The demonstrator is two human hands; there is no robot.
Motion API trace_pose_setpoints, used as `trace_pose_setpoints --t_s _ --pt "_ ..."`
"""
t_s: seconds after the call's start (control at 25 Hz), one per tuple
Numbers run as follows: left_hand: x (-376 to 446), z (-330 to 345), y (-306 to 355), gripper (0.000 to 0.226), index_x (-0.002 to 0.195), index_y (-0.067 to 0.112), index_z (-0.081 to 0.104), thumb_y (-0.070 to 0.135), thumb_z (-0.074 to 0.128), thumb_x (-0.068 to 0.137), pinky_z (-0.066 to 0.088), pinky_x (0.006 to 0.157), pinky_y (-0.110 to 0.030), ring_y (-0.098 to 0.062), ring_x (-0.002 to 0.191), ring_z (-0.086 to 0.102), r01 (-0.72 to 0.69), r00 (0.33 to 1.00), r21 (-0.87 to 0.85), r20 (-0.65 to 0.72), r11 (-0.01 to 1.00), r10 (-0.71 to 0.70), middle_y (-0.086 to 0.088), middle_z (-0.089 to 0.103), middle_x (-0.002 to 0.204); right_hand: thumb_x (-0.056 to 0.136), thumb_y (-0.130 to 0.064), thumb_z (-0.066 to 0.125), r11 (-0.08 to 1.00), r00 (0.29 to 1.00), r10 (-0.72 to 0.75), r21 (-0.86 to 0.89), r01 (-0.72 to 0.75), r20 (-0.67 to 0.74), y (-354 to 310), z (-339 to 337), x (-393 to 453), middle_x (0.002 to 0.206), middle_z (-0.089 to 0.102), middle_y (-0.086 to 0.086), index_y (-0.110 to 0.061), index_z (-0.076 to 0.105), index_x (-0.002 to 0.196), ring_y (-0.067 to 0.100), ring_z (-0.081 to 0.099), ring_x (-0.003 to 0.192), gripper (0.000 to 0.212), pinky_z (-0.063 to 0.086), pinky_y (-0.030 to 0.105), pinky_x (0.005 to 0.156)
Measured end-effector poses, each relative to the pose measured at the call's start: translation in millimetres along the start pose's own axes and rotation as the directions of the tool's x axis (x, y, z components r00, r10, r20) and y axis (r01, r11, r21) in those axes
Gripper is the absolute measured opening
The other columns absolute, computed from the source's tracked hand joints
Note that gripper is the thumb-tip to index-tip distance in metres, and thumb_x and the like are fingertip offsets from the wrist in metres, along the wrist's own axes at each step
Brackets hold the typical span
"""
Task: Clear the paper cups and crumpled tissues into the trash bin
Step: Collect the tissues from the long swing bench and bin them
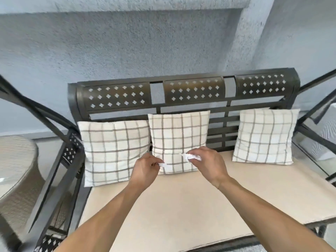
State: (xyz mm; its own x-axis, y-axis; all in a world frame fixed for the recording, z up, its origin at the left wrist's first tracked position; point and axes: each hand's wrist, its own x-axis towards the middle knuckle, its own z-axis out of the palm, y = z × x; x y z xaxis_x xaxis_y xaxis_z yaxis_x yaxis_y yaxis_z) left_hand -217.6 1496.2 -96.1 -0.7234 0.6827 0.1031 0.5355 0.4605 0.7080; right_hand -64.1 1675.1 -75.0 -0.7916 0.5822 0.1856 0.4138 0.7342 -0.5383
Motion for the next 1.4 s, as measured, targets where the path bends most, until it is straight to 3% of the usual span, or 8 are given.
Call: trace_pose_setpoints --t_s 0.16,0.28,0.4,0.56,0.72,0.84,1.0,1.4 --pt "-36.2 -42.3 5.7 0.019 0.099 0.021 0.076 0.015 0.065 0.085 0.035 0.07 -0.001 -0.007 0.076 0.057 0.017 0.997 -0.026 -0.073 1.0 -0.019 0.007 0.058 0.101 0.089 -0.036 0.062 0.992 0.993 -0.117 -0.04 0.118 0.027 -50.1 -12.5 -4.4 0.103 0.065 -0.013 -0.039 0.068 0.109 0.012 0.061 0.093 0.02 0.049 0.031 0.076" --pt "-71.1 -65.0 8.2 0.019 0.1 0.027 0.076 0.031 0.075 0.082 0.042 0.073 -0.01 -0.005 0.074 0.06 0.043 0.985 -0.036 -0.163 0.998 -0.048 0.015 0.055 0.103 0.088 -0.035 0.065 0.975 0.975 -0.218 -0.024 0.219 0.042 -76.7 -17.1 -16.7 0.106 0.067 -0.013 -0.037 0.069 0.11 0.013 0.063 0.095 0.022 0.05 0.032 0.078" --pt "-107.6 -78.9 13.6 0.014 0.094 0.026 0.077 0.018 0.073 0.084 0.047 0.08 -0.02 -0.009 0.078 0.062 0.052 0.964 0.003 -0.261 0.999 -0.05 0.011 0.06 0.1 0.086 -0.034 0.067 0.957 0.955 -0.291 0.0 0.291 0.052 -93.2 -20.8 -37.2 0.105 0.067 -0.013 -0.038 0.07 0.107 0.014 0.064 0.093 0.022 0.05 0.033 0.077" --pt "-165.3 -86.4 21.0 0.022 0.099 0.025 0.074 0.012 0.074 0.082 0.041 0.074 -0.01 -0.002 0.077 0.059 0.11 0.919 -0.018 -0.378 0.994 -0.108 0.01 0.066 0.094 0.084 -0.032 0.069 0.915 0.913 -0.403 0.05 0.401 0.063 -106.4 -22.5 -71.2 0.101 0.068 -0.012 -0.036 0.071 0.104 0.017 0.064 0.091 0.02 0.049 0.033 0.075" --pt "-241.6 -105.2 21.6 0.025 0.101 0.026 0.07 0.016 0.076 0.078 0.039 0.065 -0.005 0.01 0.07 0.056 0.238 0.858 0.009 -0.471 0.971 -0.206 0.019 0.057 0.072 0.084 -0.029 0.07 0.856 0.852 -0.514 0.125 0.502 0.101 -132.6 -10.1 -112.7 0.103 0.069 -0.012 -0.033 0.072 0.103 0.017 0.064 0.094 0.02 0.049 0.031 0.077" --pt "-304.6 -125.1 19.1 0.026 0.098 0.027 0.071 0.017 0.077 0.075 0.039 0.065 -0.003 0.011 0.068 0.056 0.346 0.781 -0.009 -0.551 0.938 -0.293 0.023 0.056 0.069 0.083 -0.027 0.071 0.775 0.764 -0.631 0.167 0.61 0.135 -171.8 4.5 -145.6 0.1 0.07 -0.007 -0.03 0.073 0.101 0.021 0.064 0.092 0.019 0.05 0.035 0.076" --pt "-395.6 -161.8 6.8 0.027 0.1 0.024 0.071 0.015 0.077 0.075 0.049 0.077 -0.02 -0.005 0.077 0.061 0.452 0.682 -0.003 -0.644 0.892 -0.347 0.014 0.065 0.082 0.082 -0.027 0.071 0.654 0.636 -0.755 0.247 0.715 0.156 -250.6 24.5 -197.2 0.091 0.069 -0.007 -0.034 0.073 0.096 0.02 0.064 0.084 0.016 0.049 0.033 0.071" --pt "-662.9 -280.2 -65.3 0.022 0.091 0.022 0.07 0.009 0.078 0.075 0.046 0.07 -0.015 0.001 0.072 0.058 0.597 0.343 -0.157 -0.836 0.787 -0.427 0.014 0.063 0.08 0.085 -0.037 0.066 0.325 0.281 -0.946 0.431 0.842 0.165 -476.5 125.7 -394.4 0.095 0.064 -0.011 -0.036 0.068 0.103 0.018 0.064 0.085 0.018 0.048 0.032 0.07"
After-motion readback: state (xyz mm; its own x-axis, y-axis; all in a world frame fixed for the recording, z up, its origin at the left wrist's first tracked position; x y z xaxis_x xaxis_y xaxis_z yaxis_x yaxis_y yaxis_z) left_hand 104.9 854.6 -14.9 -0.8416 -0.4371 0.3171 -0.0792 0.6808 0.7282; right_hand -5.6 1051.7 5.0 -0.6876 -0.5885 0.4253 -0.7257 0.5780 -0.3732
